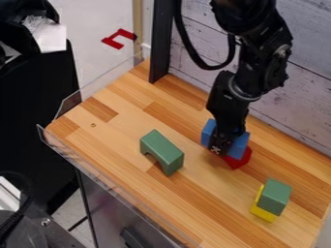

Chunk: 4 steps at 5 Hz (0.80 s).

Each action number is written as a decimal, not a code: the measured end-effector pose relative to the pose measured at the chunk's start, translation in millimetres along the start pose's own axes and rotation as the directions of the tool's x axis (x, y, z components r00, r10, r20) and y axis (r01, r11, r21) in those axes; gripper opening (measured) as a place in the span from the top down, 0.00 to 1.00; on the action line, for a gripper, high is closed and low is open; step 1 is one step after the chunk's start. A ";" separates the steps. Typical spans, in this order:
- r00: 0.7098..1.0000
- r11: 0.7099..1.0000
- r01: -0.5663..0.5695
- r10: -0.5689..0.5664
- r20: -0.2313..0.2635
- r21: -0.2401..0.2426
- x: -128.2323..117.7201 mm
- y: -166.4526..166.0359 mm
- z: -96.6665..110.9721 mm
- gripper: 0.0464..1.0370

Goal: Blue rectangular block placed on green arch

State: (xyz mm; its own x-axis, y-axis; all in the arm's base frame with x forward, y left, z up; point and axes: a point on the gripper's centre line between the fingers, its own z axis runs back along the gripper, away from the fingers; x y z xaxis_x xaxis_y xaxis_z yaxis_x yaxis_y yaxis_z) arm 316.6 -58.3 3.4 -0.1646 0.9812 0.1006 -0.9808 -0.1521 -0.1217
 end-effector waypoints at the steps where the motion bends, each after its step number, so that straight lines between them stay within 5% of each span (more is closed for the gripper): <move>1: 1.000 1.000 0.018 -0.018 -0.008 -0.008 -1.4 -1.6 -0.7 0.45; 2: 0.997 0.997 0.076 -0.076 -0.006 -0.009 -0.1 -0.1 -0.4 0.45; 3: 0.952 0.953 0.303 -0.303 -0.044 -0.008 19.0 17.2 18.9 0.45; 4: 0.908 0.909 0.417 -0.416 -0.055 0.021 40.9 37.4 30.3 0.45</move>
State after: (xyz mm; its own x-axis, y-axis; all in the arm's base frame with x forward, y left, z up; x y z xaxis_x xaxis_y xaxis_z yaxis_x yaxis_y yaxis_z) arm 270.0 -27.4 32.9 0.2639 0.9606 0.0876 -0.9620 0.2687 -0.0480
